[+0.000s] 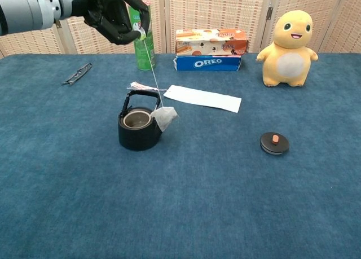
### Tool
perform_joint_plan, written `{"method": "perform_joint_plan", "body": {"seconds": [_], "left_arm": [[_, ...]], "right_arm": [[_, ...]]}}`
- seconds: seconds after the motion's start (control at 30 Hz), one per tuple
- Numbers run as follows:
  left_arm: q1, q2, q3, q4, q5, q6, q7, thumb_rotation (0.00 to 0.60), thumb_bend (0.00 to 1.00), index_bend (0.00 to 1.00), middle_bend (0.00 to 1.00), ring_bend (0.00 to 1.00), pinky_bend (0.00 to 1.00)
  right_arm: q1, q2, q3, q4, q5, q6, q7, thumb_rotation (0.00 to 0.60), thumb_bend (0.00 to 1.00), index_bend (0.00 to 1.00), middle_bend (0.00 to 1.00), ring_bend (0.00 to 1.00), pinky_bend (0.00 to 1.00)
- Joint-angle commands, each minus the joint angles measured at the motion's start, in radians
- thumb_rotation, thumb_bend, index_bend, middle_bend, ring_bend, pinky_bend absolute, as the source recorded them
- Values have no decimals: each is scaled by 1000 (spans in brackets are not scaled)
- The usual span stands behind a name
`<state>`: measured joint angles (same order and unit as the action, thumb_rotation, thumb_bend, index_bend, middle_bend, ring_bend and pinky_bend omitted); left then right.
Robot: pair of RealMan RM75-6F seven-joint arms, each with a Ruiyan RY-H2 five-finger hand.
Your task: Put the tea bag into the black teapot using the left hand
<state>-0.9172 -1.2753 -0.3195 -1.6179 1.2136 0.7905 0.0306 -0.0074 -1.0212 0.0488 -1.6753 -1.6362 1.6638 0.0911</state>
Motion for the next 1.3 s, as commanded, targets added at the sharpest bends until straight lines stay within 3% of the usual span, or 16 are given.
{"method": "perform_joint_plan", "body": {"seconds": [0.03,0.87,1.03,1.3], "left_arm": [[-9,1,2,14,10,-4,-22,600,597,577,1000,1000,1000],[-35,43,14,77,52,-2,-136,600,597,593,1000,1000,1000],[-20,49,38,83,80,15,-148,600,596,593,1000,1000,1000],[48,58,116,49,155,95,-131,600,597,591,1000,1000,1000]], "right_arm": [[2,-1,2,-2,6,-6,-5,221,404,0,0,8,0],[23,-12,23,-5,60,-59,-34,220,404,0,0,6,0],[26,-14,24,-5,64,-65,-40,222,404,0,0,9,0],[28,-18,22,-6,61,-68,-50,222,404,0,0,7,0]]}}
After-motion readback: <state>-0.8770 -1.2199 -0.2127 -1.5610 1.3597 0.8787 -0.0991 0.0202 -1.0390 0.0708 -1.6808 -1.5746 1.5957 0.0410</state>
